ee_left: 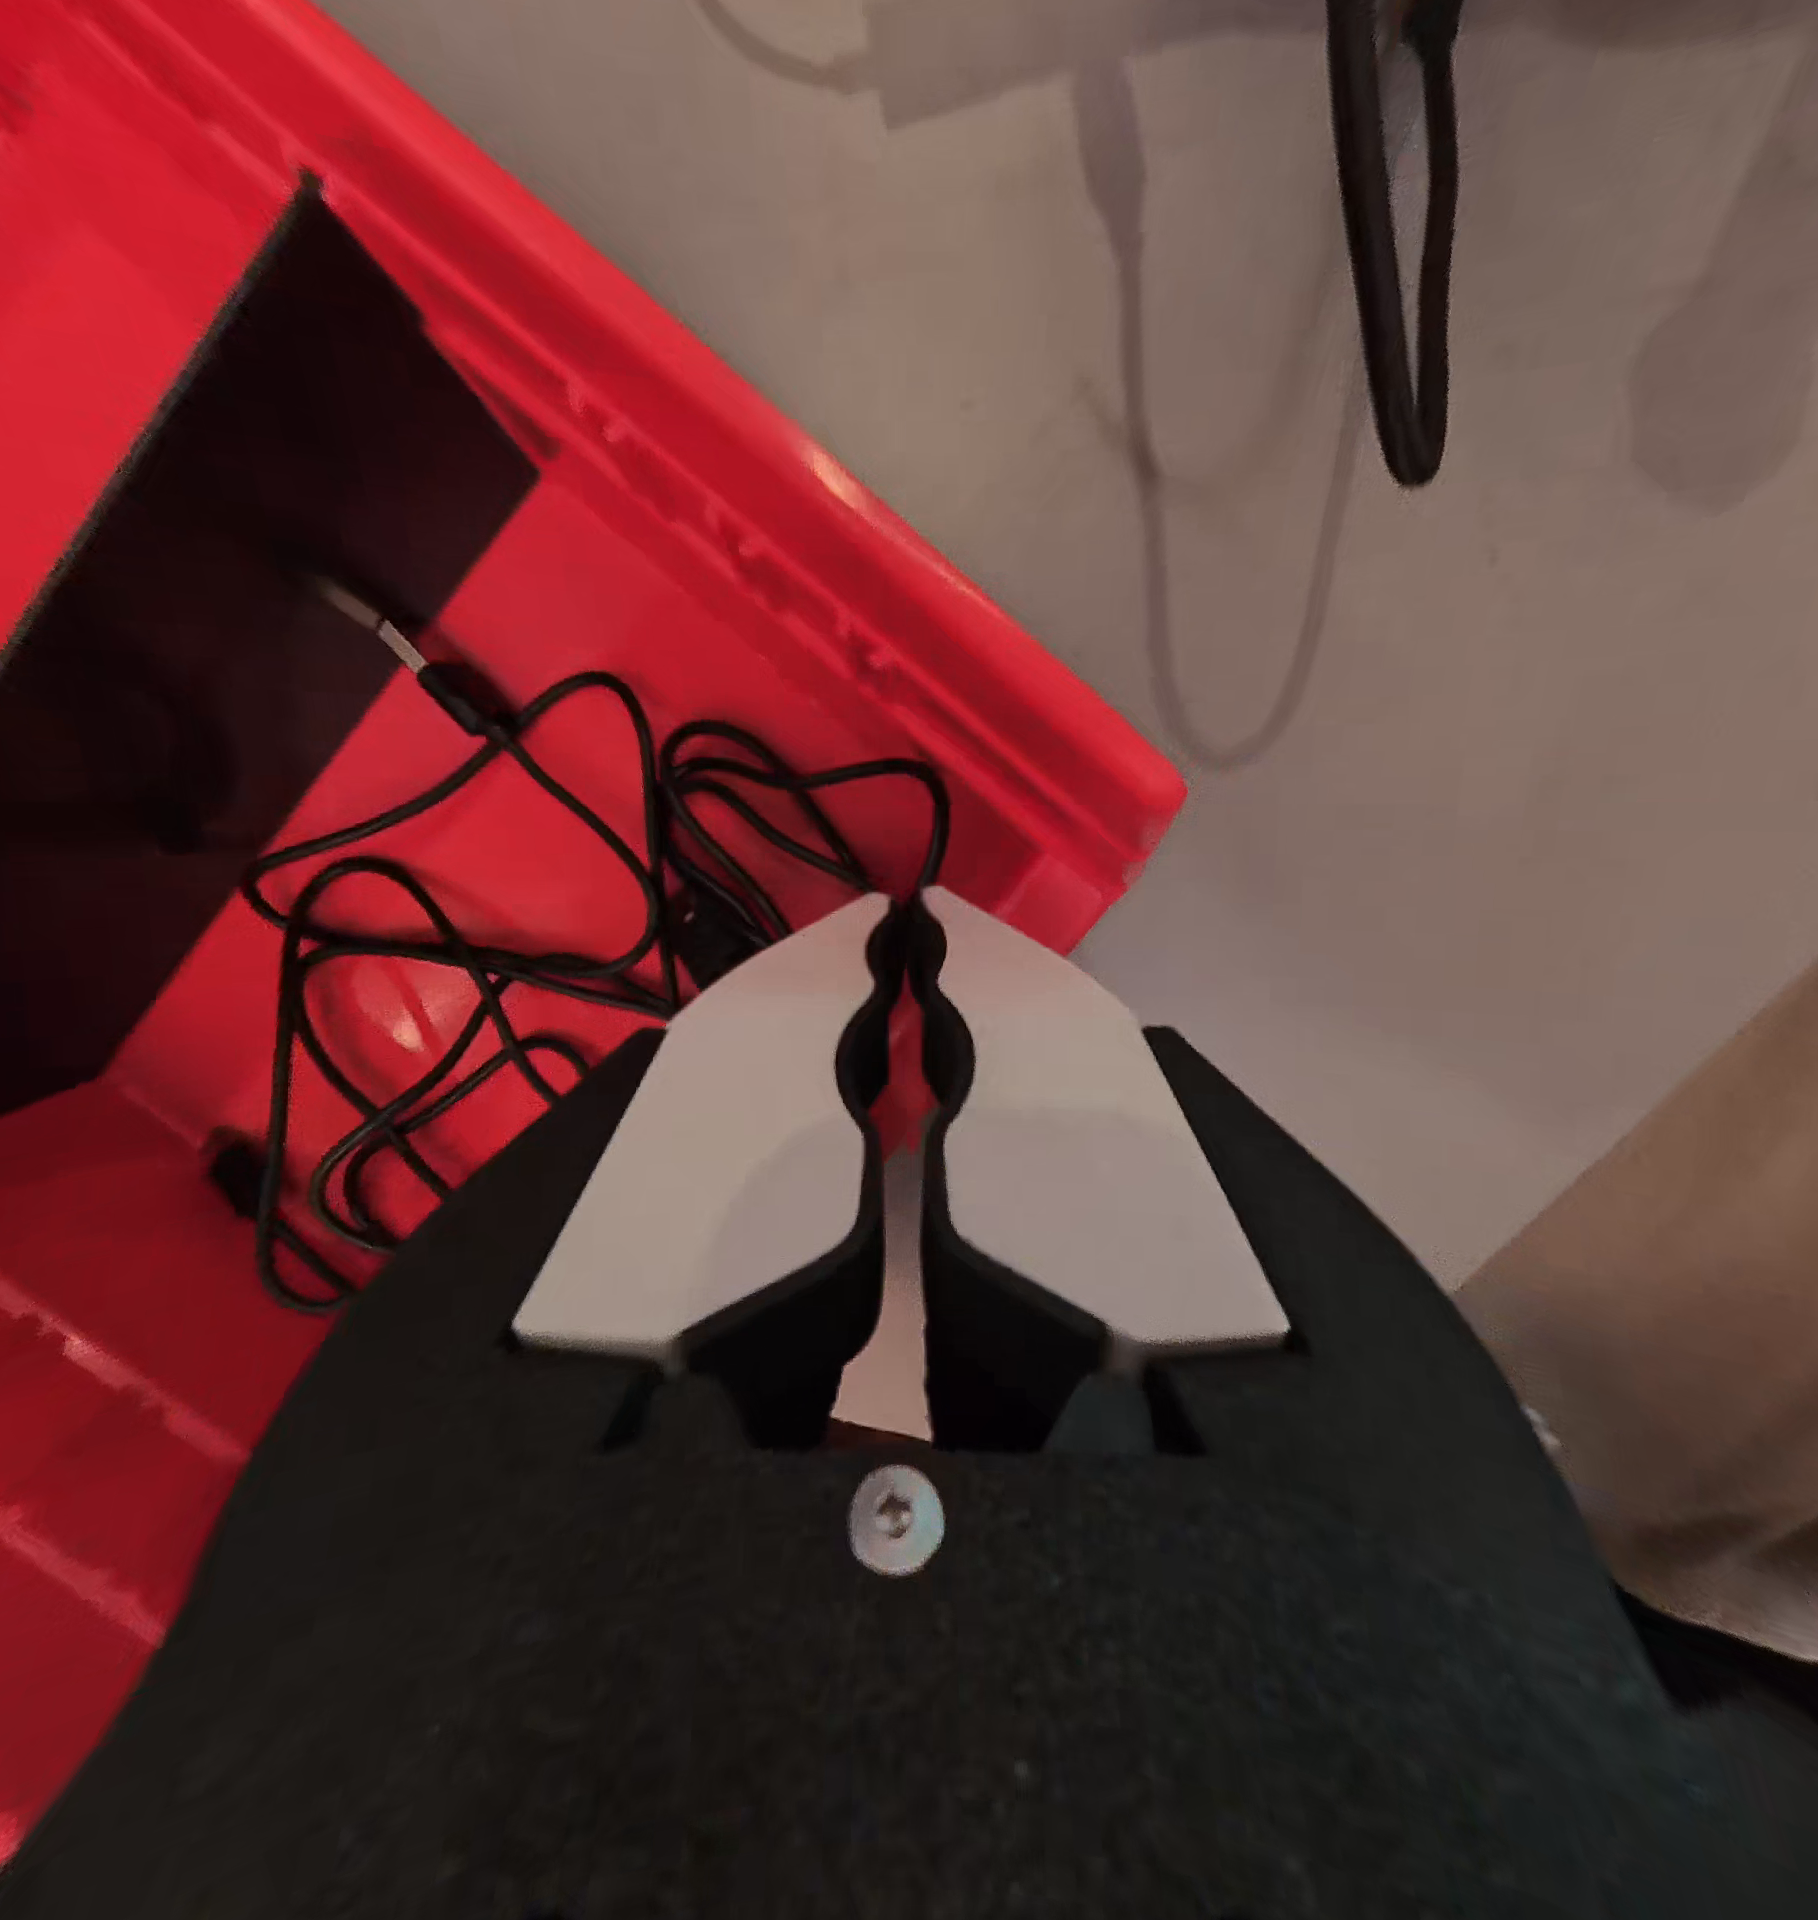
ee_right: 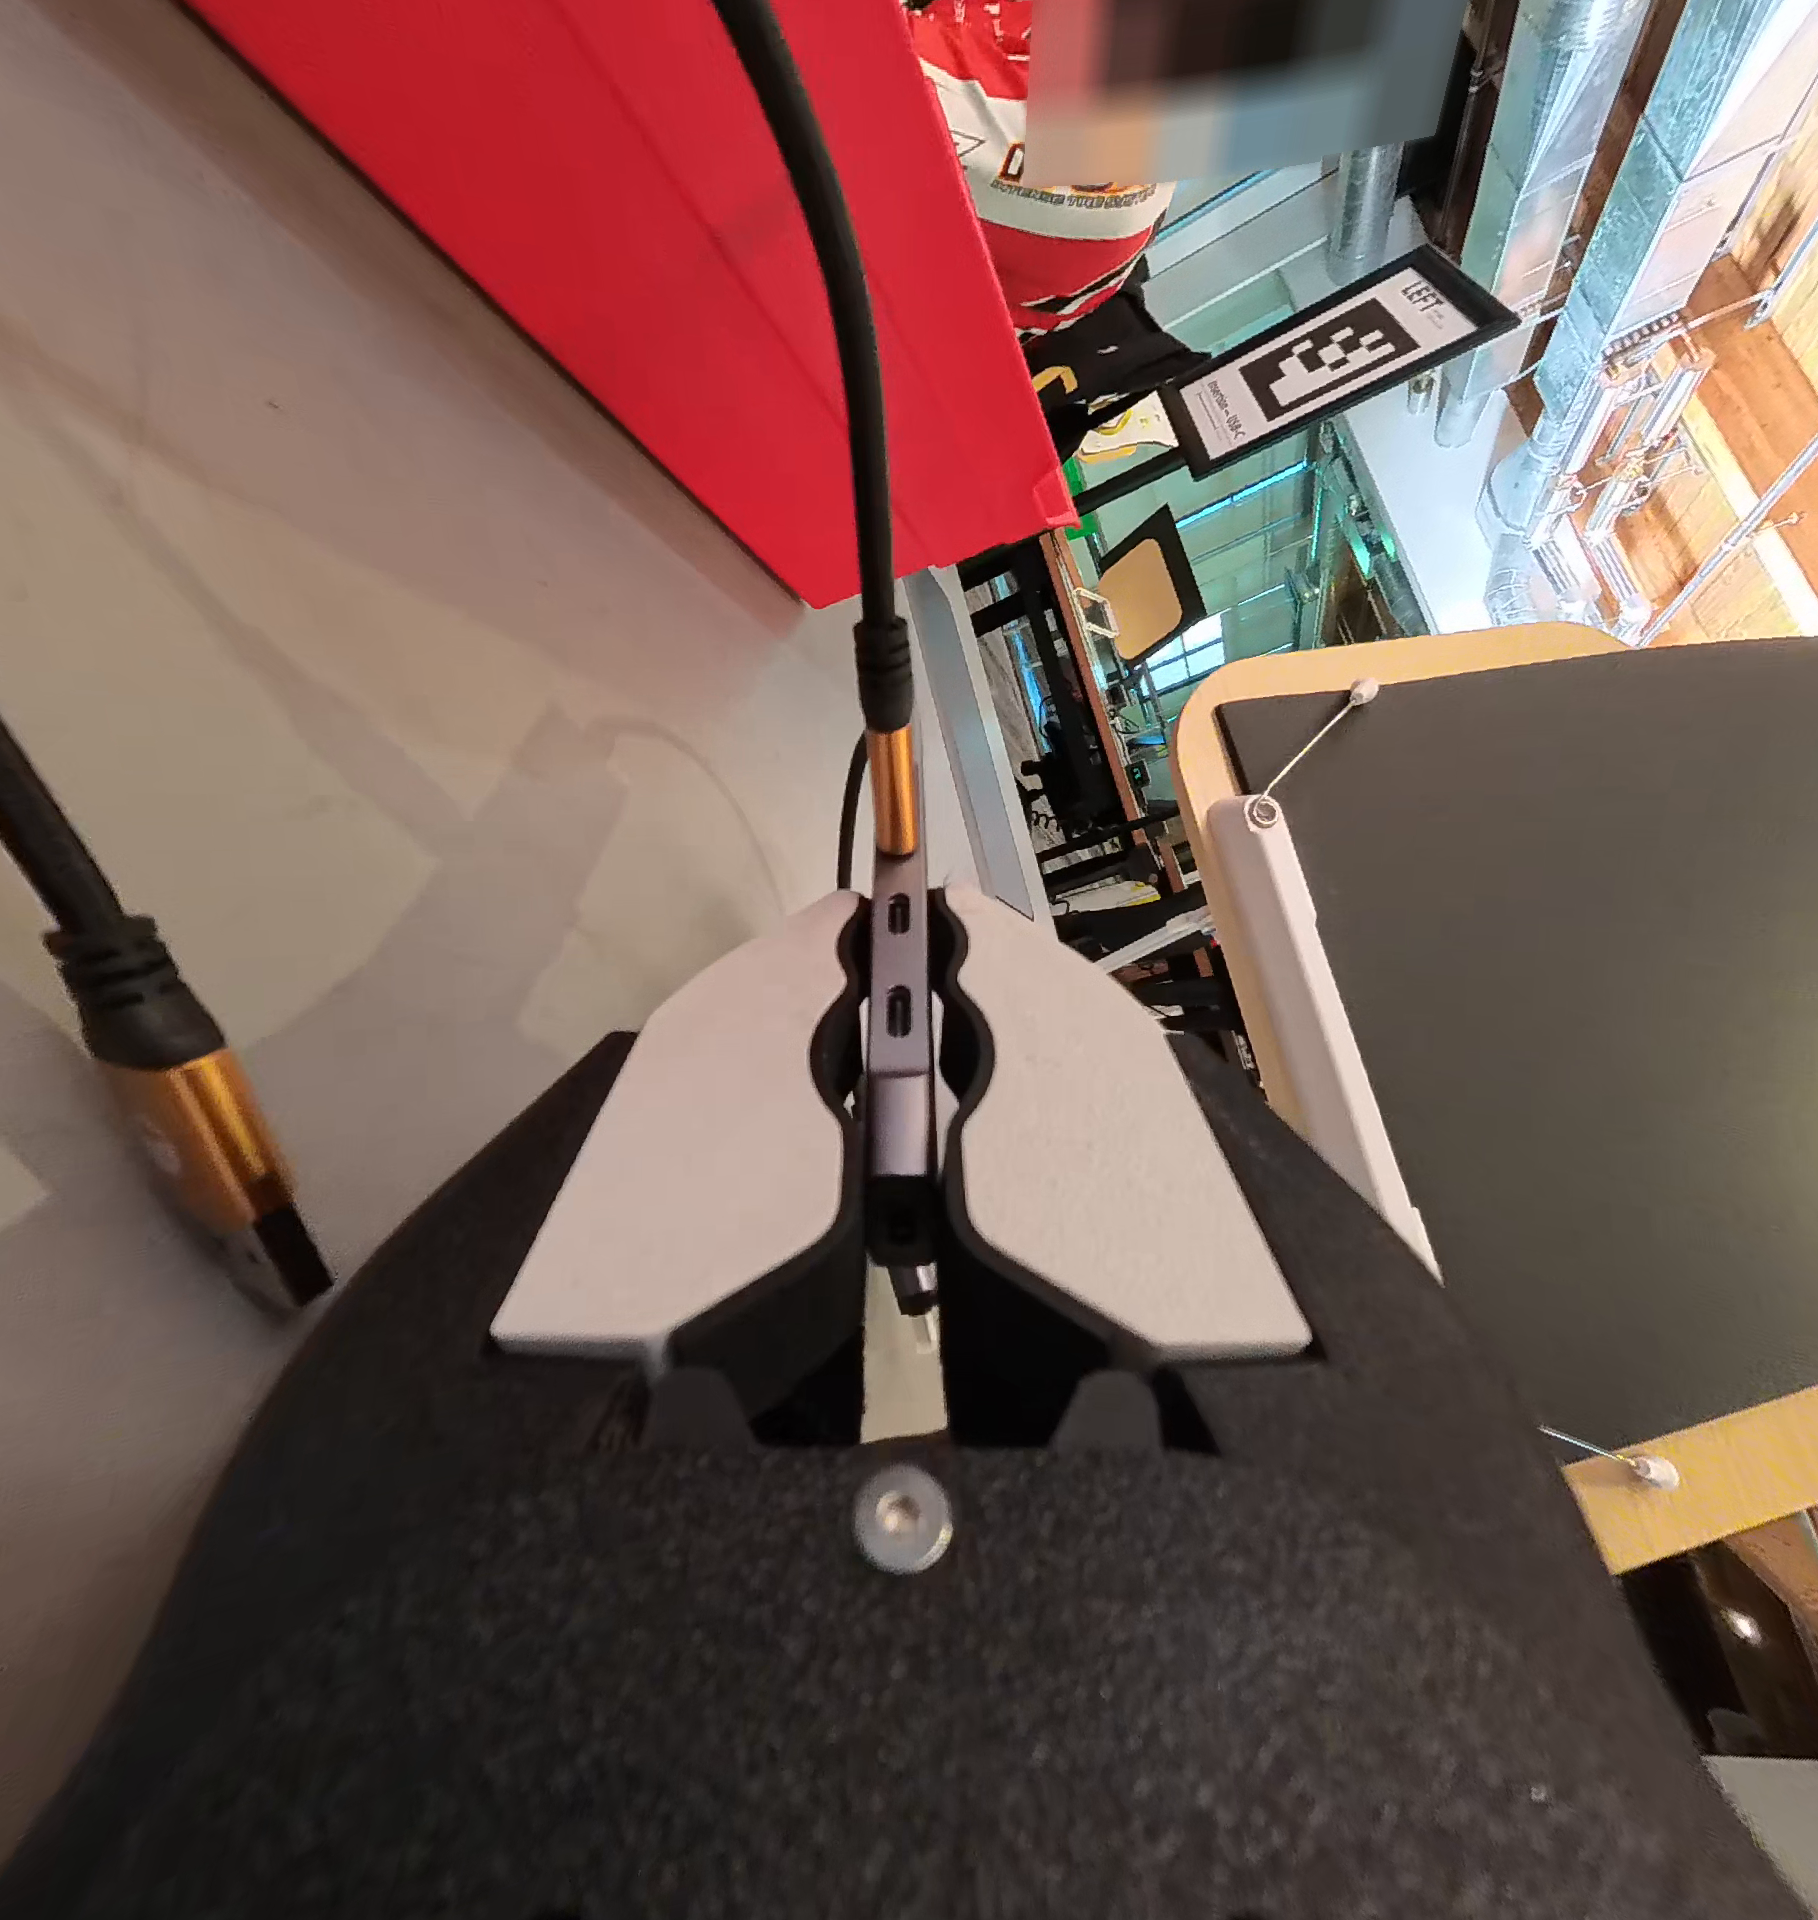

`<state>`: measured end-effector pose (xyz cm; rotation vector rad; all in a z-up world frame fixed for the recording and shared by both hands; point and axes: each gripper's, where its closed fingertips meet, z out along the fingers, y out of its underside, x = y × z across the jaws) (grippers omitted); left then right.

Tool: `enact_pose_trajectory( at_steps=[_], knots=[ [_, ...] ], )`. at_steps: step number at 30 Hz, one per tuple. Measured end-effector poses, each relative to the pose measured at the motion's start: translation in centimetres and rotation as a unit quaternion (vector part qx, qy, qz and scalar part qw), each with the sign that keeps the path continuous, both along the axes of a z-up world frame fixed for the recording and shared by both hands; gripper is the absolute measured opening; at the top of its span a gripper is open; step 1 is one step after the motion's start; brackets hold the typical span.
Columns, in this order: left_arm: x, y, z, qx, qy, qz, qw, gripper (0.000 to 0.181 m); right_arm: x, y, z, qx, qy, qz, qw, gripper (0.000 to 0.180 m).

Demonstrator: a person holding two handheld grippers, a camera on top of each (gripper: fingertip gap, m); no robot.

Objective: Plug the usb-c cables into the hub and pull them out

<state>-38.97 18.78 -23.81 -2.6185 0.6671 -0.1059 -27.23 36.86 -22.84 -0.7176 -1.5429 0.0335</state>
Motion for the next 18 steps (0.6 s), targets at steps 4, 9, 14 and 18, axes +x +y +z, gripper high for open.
enact_pose_trajectory(
  at_steps=[4,9,14,18],
  knots=[
    [-2.6,0.5,2.7,0.049,0.058,0.053,0.996,0.0,-0.1,0.1,0.0,0.001,-0.001,-0.001,1.0,0.009],
    [-3.8,0.5,10.1,0.163,0.041,0.077,0.983,0.0,0.1,0.1,0.0,0.0,0.0,-0.001,1.0,0.009],
    [0.3,-0.8,5.8,0.05,-0.036,-0.008,0.998,0.021,-0.1,0.1,-0.2,0.004,-0.009,0.0,1.0,0.009],
    [1.2,-0.4,2.2,-0.02,-0.07,-0.039,0.997,0.026,0.0,0.0,-0.3,0.003,-0.009,0.001,1.0,0.009]
  ],
)
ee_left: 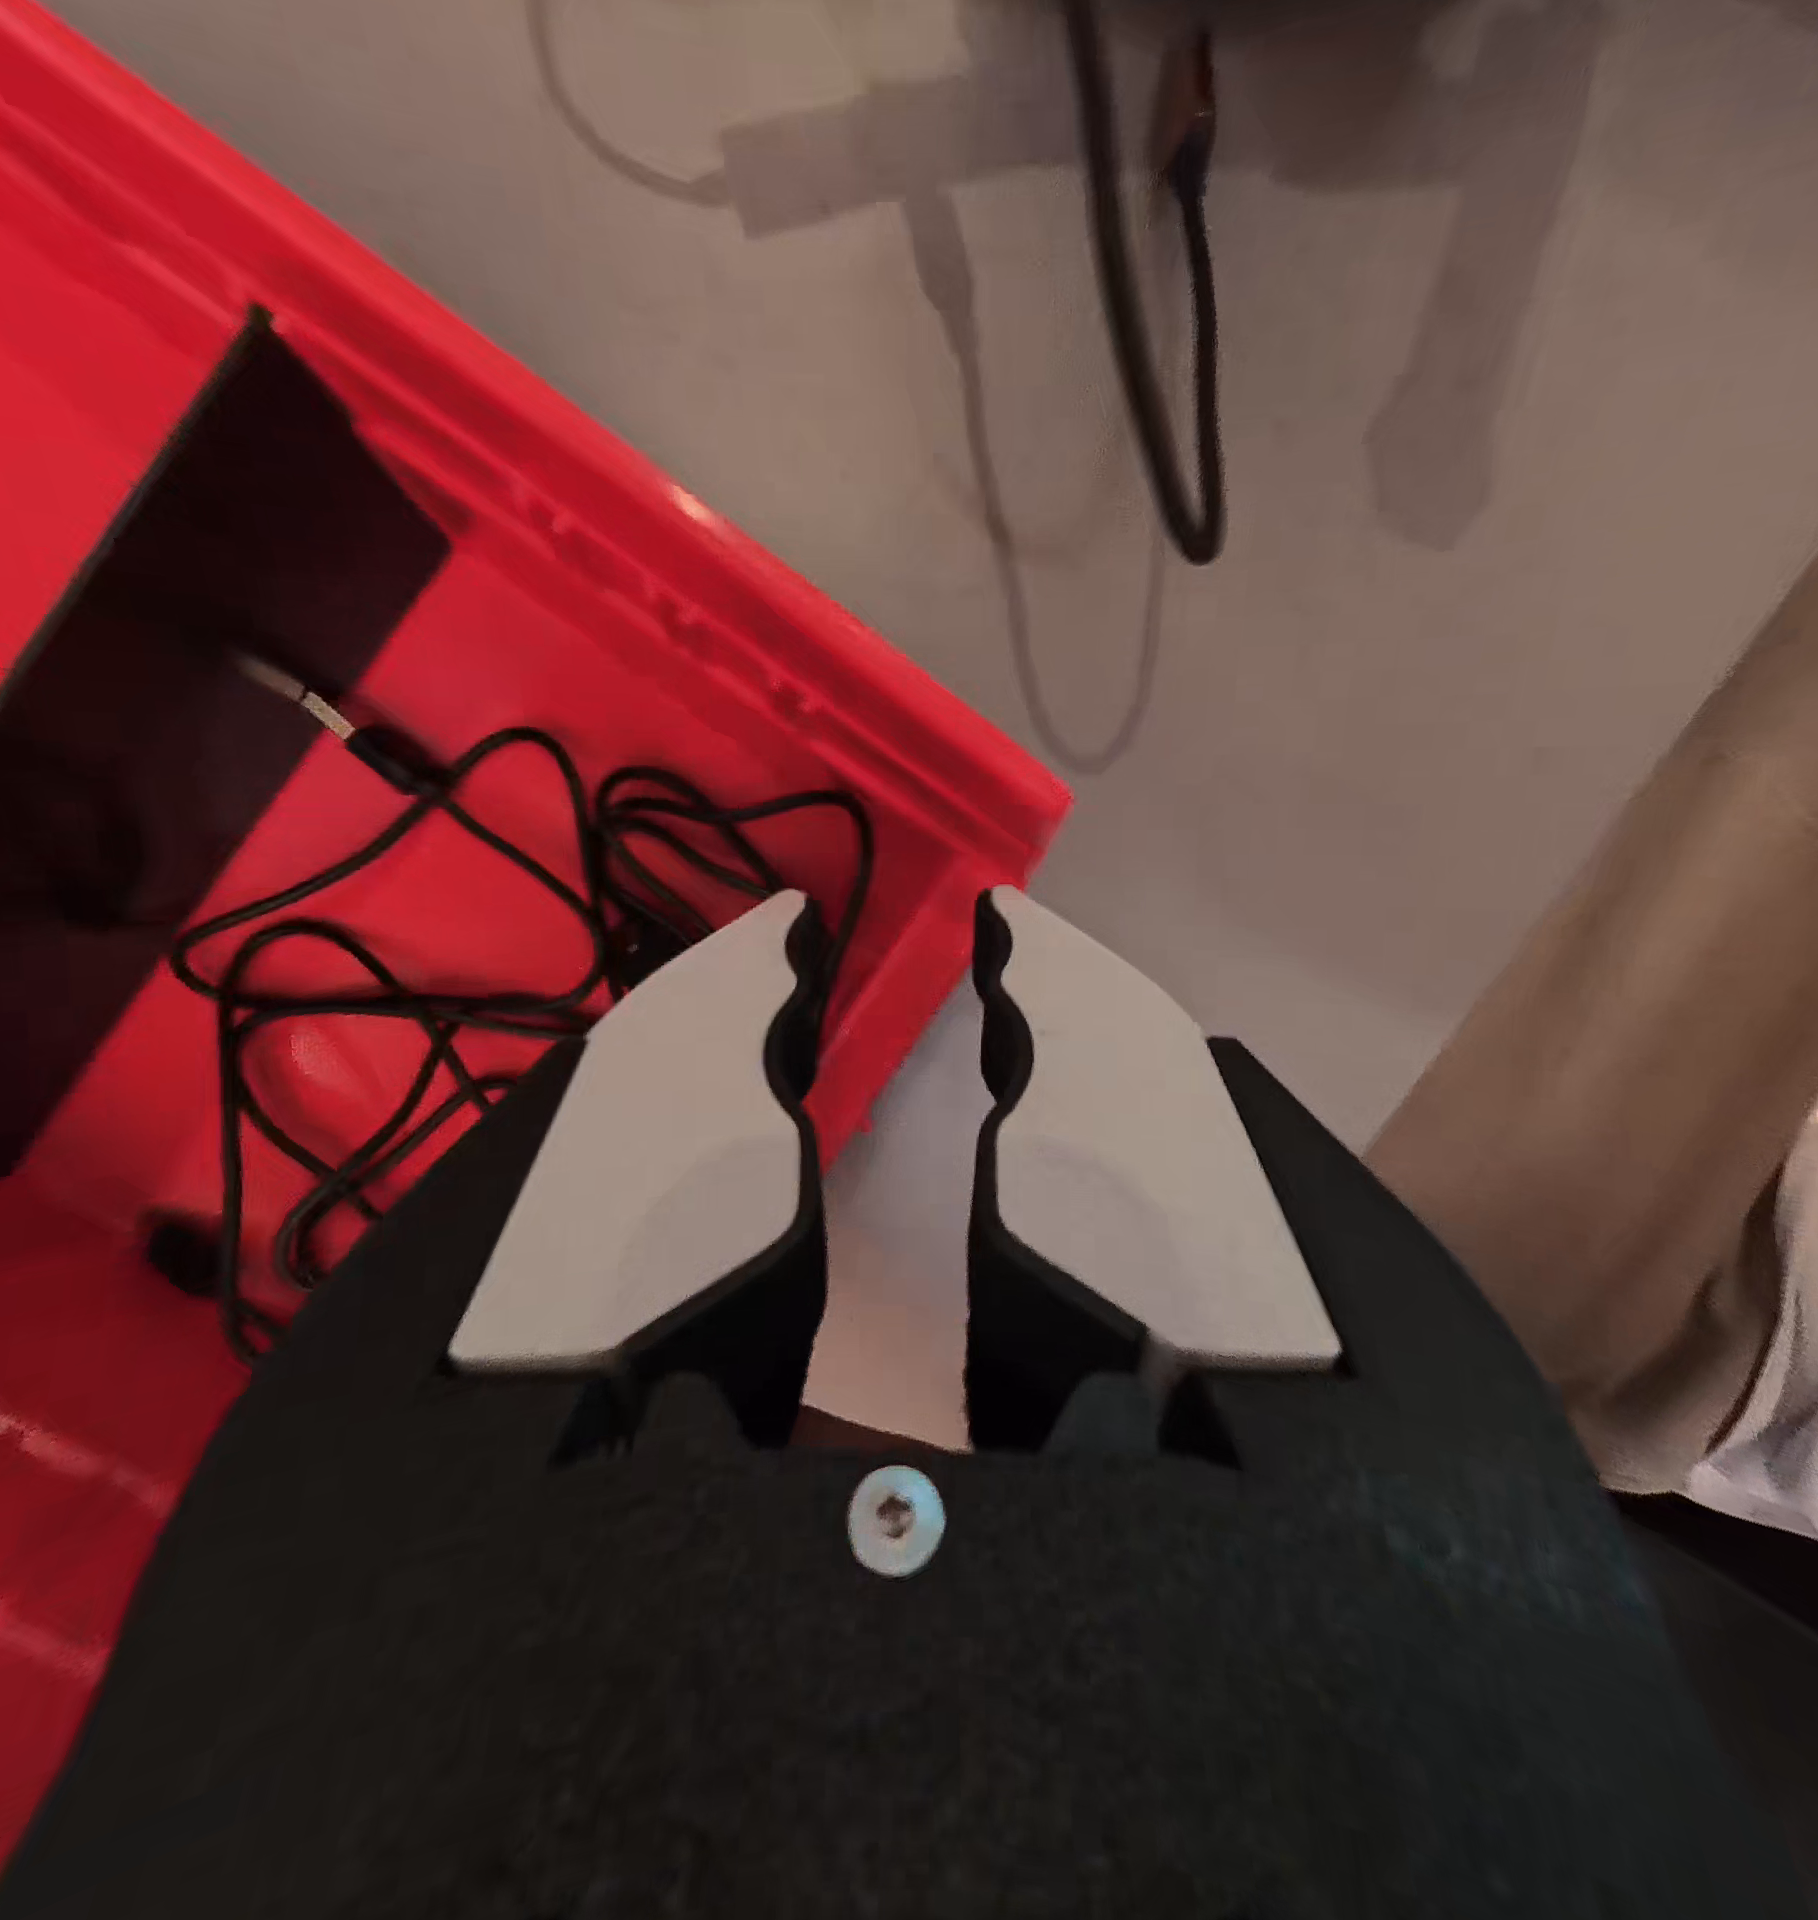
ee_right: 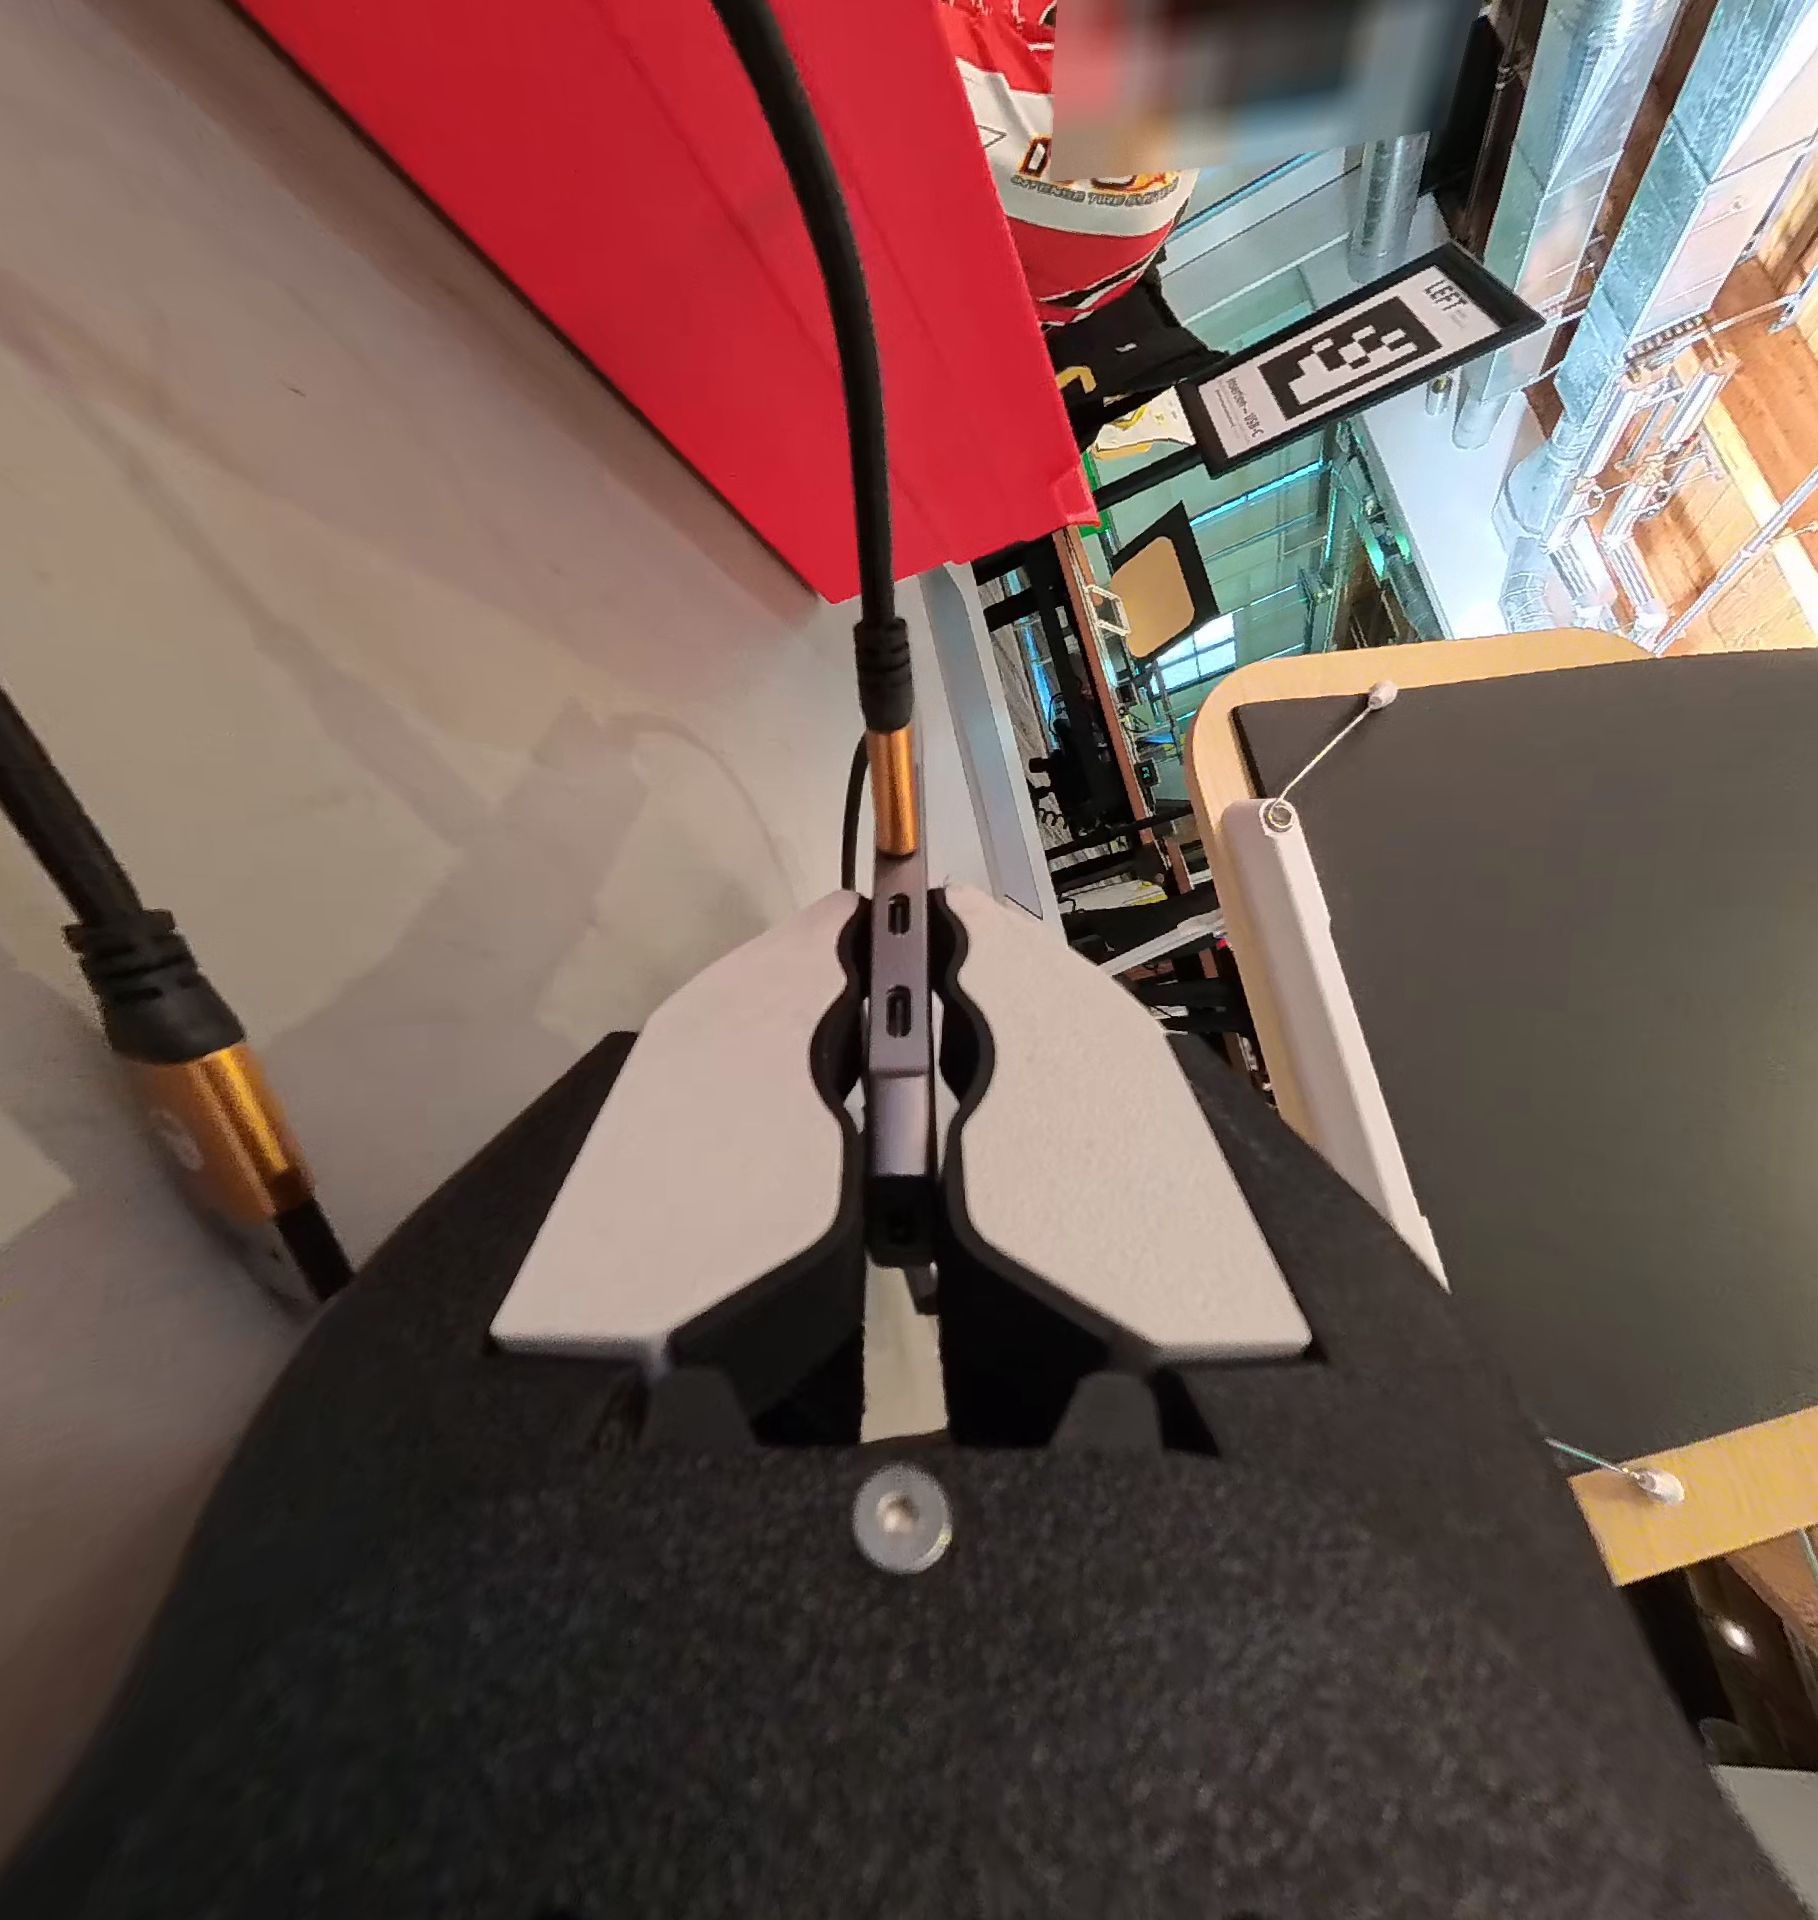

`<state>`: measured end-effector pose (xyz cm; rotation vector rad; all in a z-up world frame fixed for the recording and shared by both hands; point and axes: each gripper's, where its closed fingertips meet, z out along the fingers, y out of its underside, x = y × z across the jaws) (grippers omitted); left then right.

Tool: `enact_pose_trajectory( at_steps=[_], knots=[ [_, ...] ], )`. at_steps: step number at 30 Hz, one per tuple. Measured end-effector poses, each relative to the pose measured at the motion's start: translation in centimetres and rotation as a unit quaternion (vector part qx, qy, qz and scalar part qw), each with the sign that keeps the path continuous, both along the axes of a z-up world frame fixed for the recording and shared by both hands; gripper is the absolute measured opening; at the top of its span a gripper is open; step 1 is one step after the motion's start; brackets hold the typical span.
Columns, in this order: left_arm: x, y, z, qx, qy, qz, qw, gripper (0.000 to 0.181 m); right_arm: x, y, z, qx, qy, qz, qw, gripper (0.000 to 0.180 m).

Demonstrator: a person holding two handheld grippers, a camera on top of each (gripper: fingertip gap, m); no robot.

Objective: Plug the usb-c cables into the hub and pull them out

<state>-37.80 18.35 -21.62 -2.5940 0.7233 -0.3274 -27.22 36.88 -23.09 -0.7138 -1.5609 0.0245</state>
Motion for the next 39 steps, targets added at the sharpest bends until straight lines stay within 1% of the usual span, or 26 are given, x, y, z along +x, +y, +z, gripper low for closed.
enact_pose_trajectory(
  at_steps=[2,6,7,9,11,13,15,17,19,21,23,25,27,30,32,33,35,37,39],
  knots=[
    [-0.7,0.7,-0.9,-0.016,0.004,0.006,1.0,0.027,0.1,0.0,0.0,-0.001,0.001,0.0,1.0,0.009],
    [-1.2,0.7,-2.6,-0.071,-0.005,0.006,0.997,0.029,0.0,0.1,-0.1,-0.004,-0.002,-0.001,1.0,0.009],
    [-1.3,0.5,-2.9,-0.088,-0.007,0.005,0.996,0.023,0.0,0.1,-0.1,-0.004,-0.003,-0.001,1.0,0.009],
    [-1.2,0.0,-3.3,-0.113,-0.017,-0.003,0.993,0.005,0.0,0.2,-0.2,-0.004,-0.004,0.0,1.0,0.009],
    [-1.7,0.2,-3.3,-0.105,0.003,0.0,0.994,0.002,0.0,0.2,-0.2,-0.005,-0.005,0.0,1.0,0.009],
    [-2.5,0.8,-2.2,-0.067,0.024,0.011,0.997,0.002,-0.1,0.2,-0.2,-0.004,-0.005,-0.001,1.0,0.009],
    [-3.9,1.7,0.6,-0.001,0.039,0.053,0.998,0.002,0.0,0.2,-0.1,-0.006,-0.004,-0.001,1.0,0.009],
    [-5.7,2.1,4.7,0.082,0.066,0.106,0.989,0.002,0.0,0.3,-0.1,-0.006,-0.003,-0.003,1.0,0.009],
    [-5.8,1.9,9.9,0.184,0.075,0.116,0.973,0.001,-0.1,0.3,-0.2,-0.006,-0.004,-0.003,1.0,0.009],
    [-6.5,1.1,14.9,0.262,0.113,0.133,0.949,0.001,-0.1,0.3,-0.2,-0.005,-0.006,-0.002,1.0,0.009],
    [-5.6,0.2,19.8,0.343,0.131,0.117,0.923,0.001,-0.1,0.3,-0.3,-0.003,-0.007,-0.003,1.0,0.009],
    [-3.5,-0.8,23.5,0.399,0.133,0.076,0.904,0.001,-0.1,0.3,-0.2,-0.005,-0.004,-0.004,1.0,0.009],
    [-0.4,-1.8,26.0,0.448,0.144,0.015,0.882,0.001,0.0,0.5,-0.1,-0.012,0.002,-0.006,1.0,0.009],
    [2.3,-2.7,29.3,0.498,0.18,0.003,0.849,0.001,0.2,0.8,0.3,-0.024,0.015,-0.011,1.0,0.009],
    [5.1,-3.5,31.7,0.535,0.157,-0.018,0.83,0.002,0.3,1.0,0.6,-0.031,0.023,-0.016,0.999,0.009],
    [5.8,-3.6,32.9,0.549,0.155,-0.014,0.821,0.002,0.4,1.2,0.7,-0.034,0.026,-0.017,0.999,0.009],
    [6.8,-3.6,34.8,0.563,0.153,-0.009,0.812,0.001,0.5,1.3,0.9,-0.041,0.032,-0.019,0.998,0.009],
    [7.7,-3.3,36.1,0.576,0.153,-0.024,0.802,0.001,0.6,1.4,1.0,-0.045,0.035,-0.021,0.998,0.009],
    [8.2,-2.4,36.1,0.565,0.152,-0.035,0.811,0.001,0.6,1.5,1.0,-0.044,0.035,-0.022,0.998,0.009]
  ],
)
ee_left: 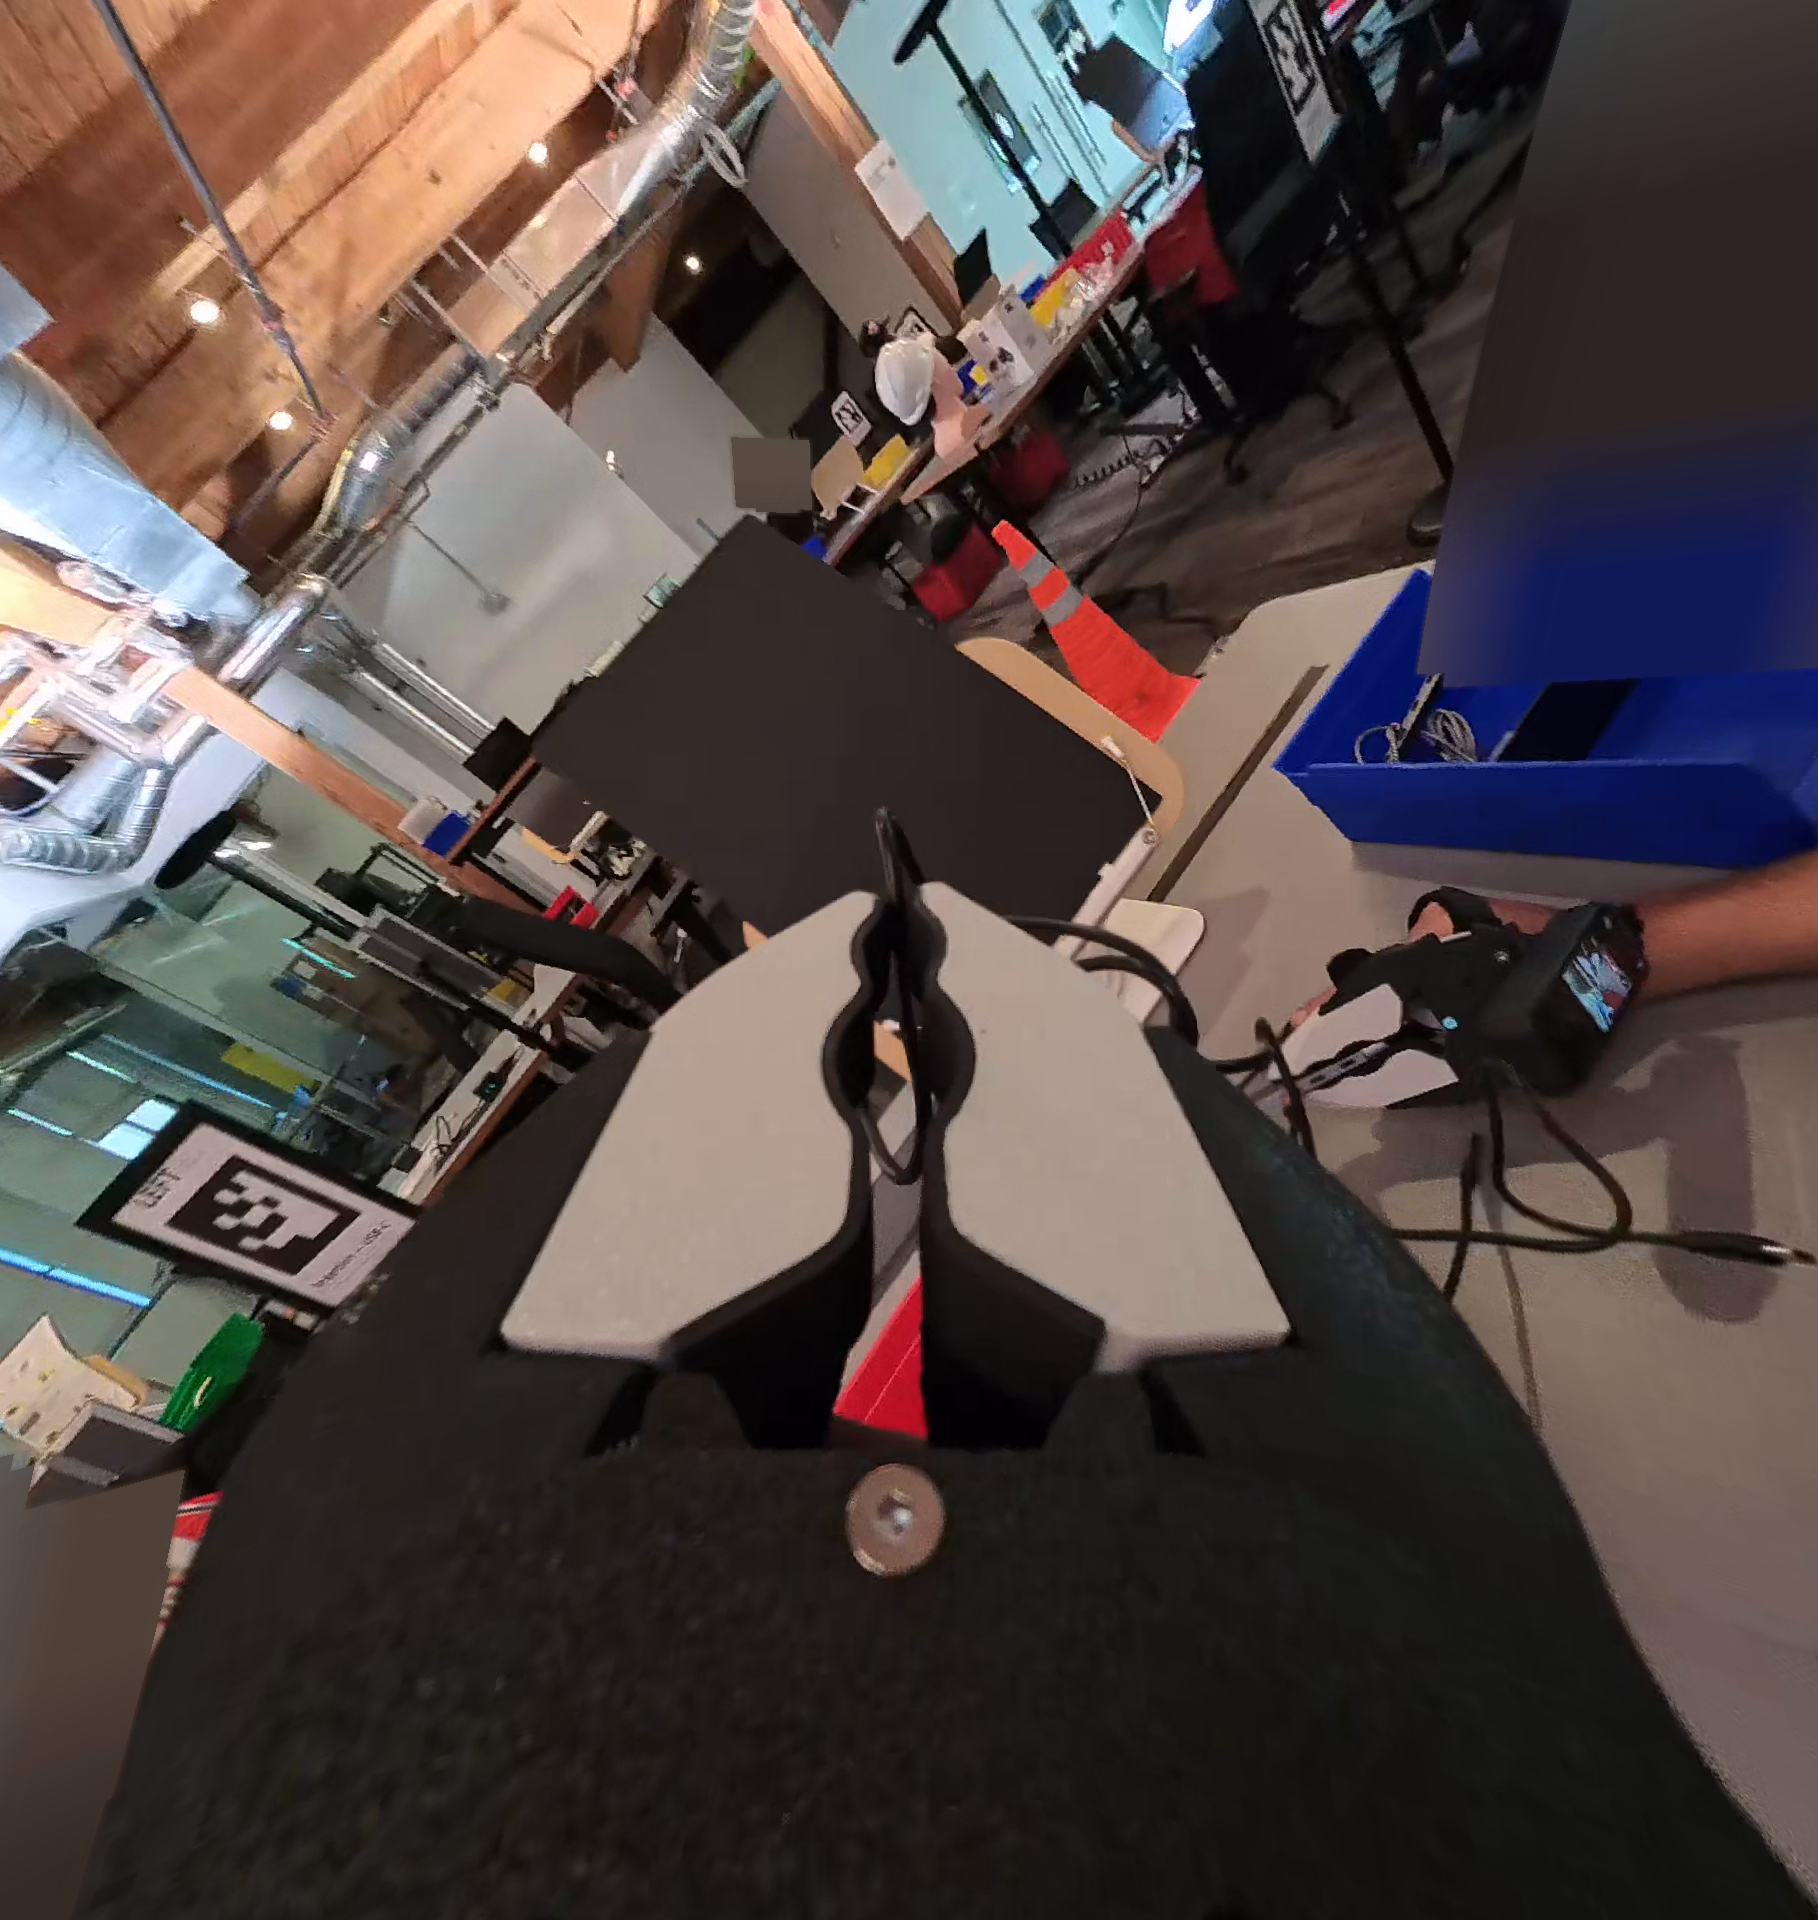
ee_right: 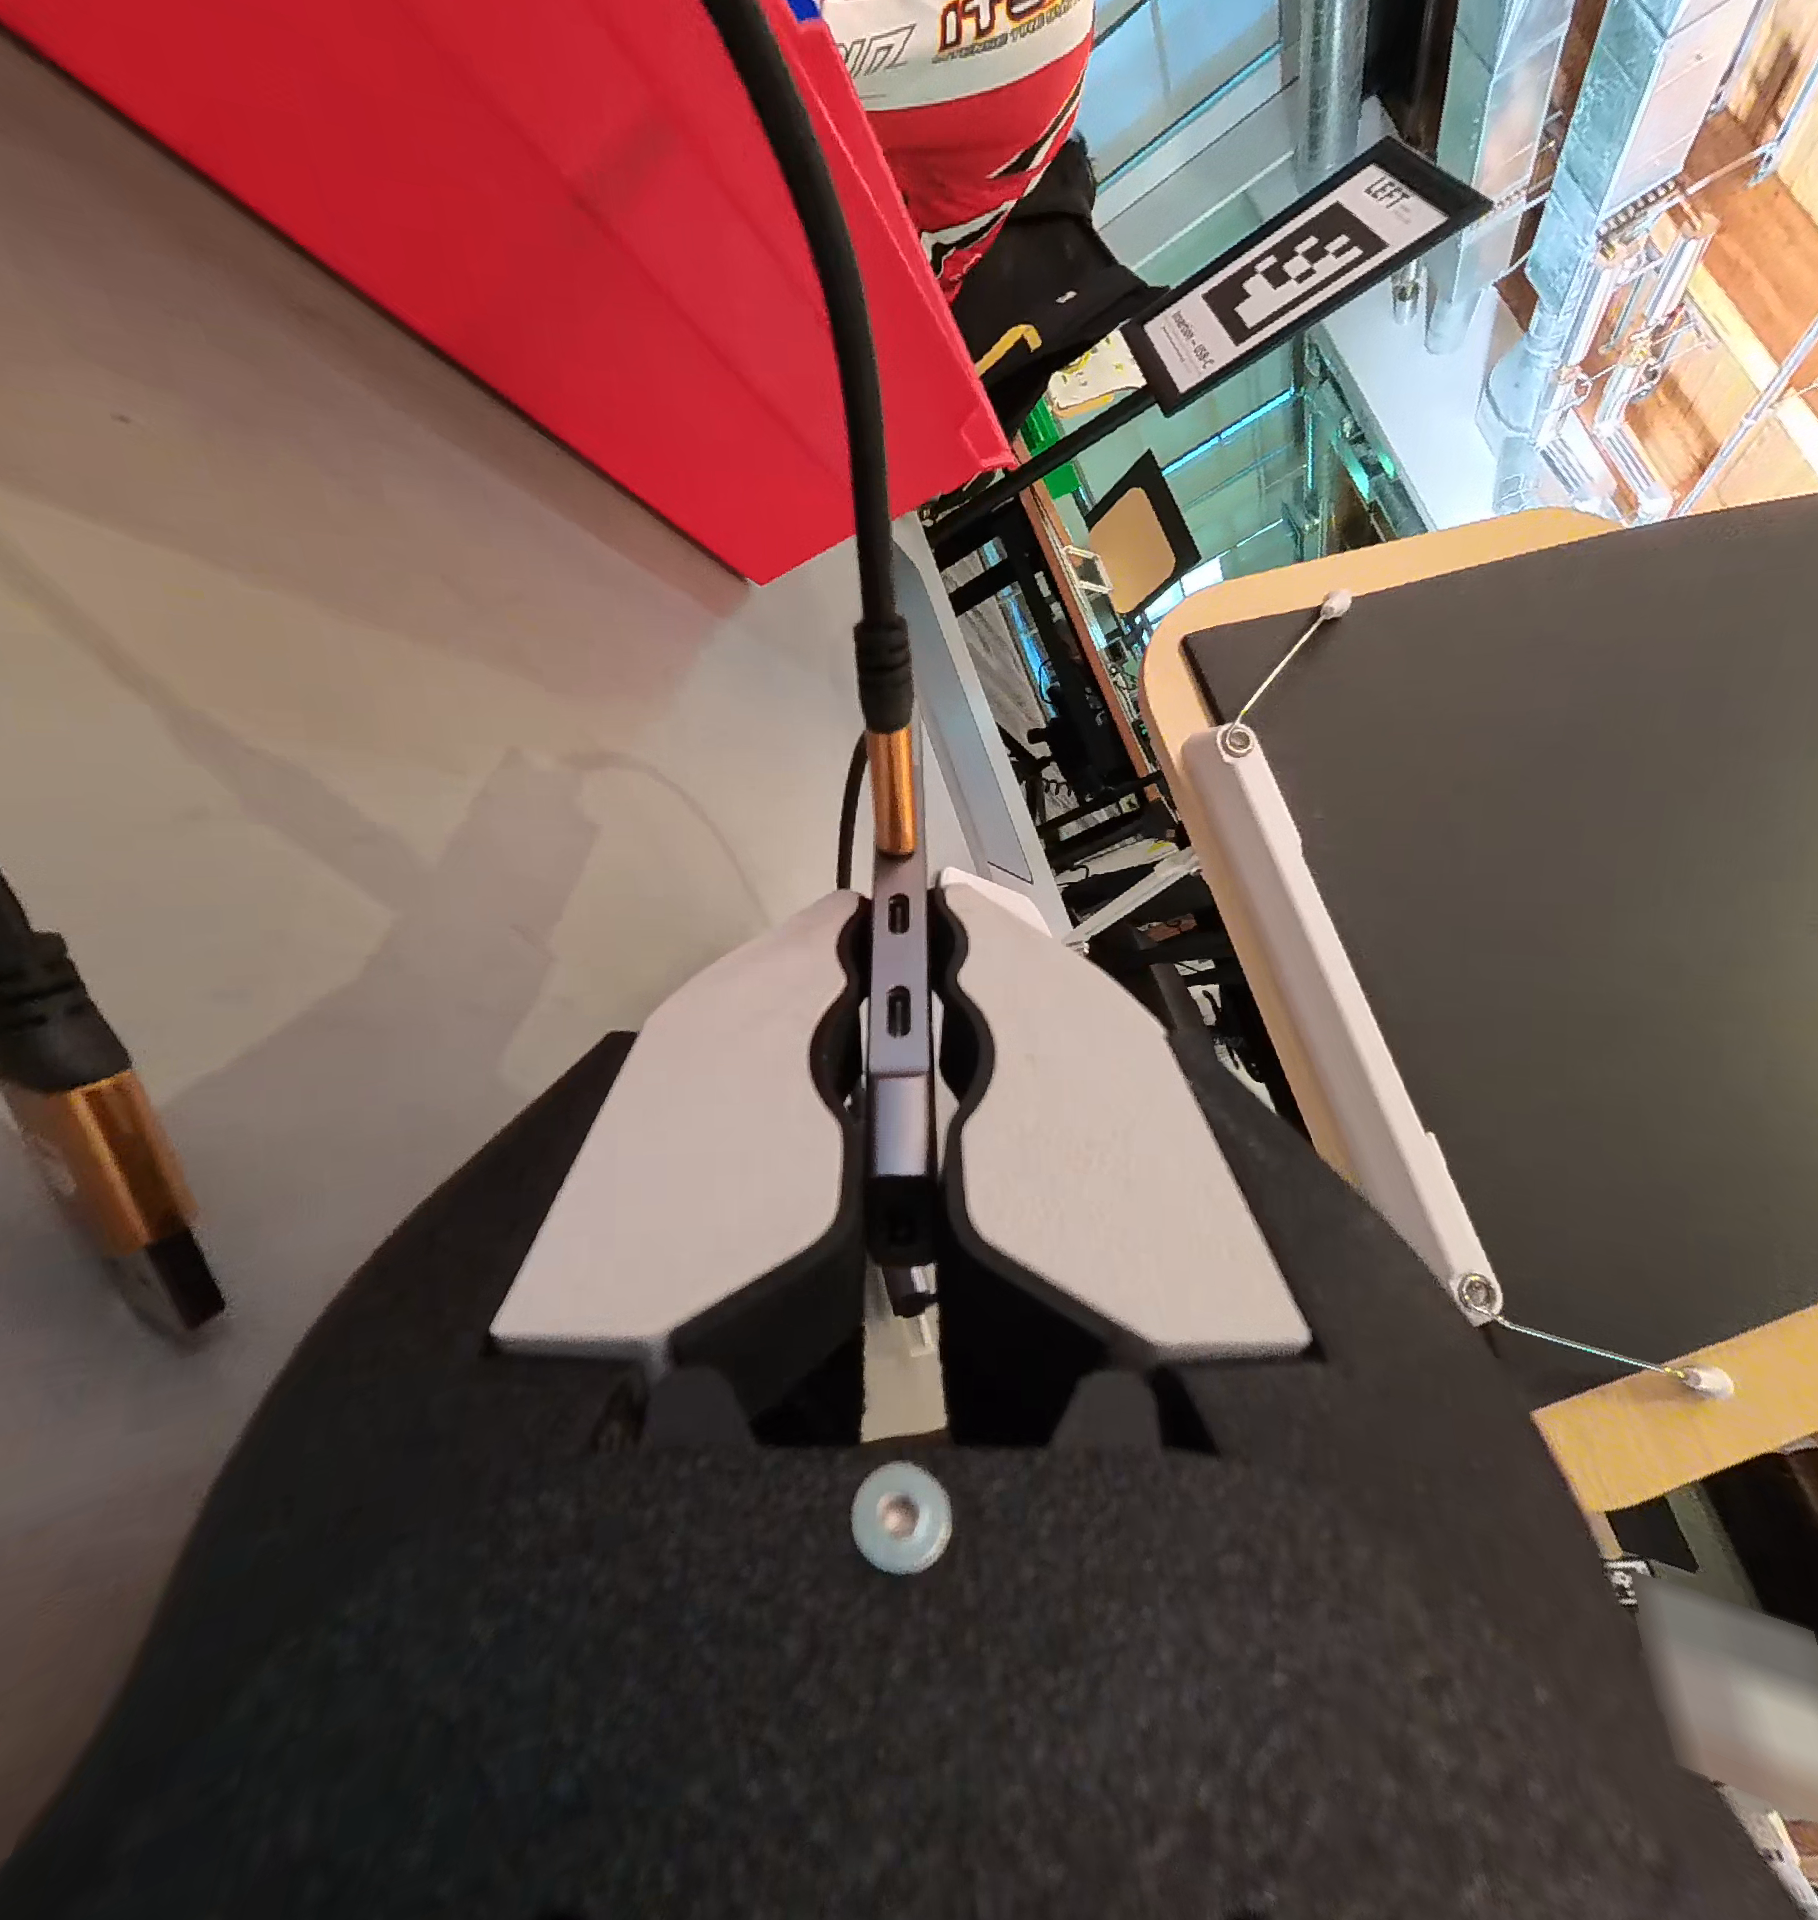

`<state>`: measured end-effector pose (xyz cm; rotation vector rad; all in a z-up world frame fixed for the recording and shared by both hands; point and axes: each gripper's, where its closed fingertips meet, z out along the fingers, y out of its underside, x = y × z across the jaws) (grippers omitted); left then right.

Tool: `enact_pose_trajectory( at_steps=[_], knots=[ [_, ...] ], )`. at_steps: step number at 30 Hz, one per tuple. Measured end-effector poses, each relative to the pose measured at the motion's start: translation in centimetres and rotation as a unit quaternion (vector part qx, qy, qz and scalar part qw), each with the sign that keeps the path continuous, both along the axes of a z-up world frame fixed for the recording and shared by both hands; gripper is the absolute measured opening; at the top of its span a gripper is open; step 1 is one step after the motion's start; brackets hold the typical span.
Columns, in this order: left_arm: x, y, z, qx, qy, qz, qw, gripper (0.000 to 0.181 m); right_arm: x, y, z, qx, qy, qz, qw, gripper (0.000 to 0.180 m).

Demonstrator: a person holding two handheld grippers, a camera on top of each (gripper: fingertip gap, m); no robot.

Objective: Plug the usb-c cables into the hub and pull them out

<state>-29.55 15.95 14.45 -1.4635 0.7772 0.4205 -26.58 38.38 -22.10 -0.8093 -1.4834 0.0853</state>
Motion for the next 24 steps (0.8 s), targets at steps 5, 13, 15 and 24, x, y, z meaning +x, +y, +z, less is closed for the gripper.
enact_pose_trajectory(
  at_steps=[5,13,15,24],
  knots=[
    [4.3,0.9,-6.4,-0.092,0.061,-0.122,0.986,0.001,0.0,0.0,0.0,0.0,0.0,-0.001,1.0,0.009],
    [7.4,0.4,-28.4,-0.315,0.166,-0.199,0.913,0.002,0.0,0.1,0.1,-0.005,0.002,-0.002,1.0,0.009],
    [8.1,-0.3,-32.5,-0.354,0.146,-0.221,0.897,0.002,0.0,0.1,0.0,-0.006,0.002,-0.002,1.0,0.009],
    [11.5,4.4,-37.7,-0.321,-0.005,-0.056,0.946,0.002,0.0,0.0,-0.2,0.001,-0.008,-0.001,1.0,0.009]
  ],
)
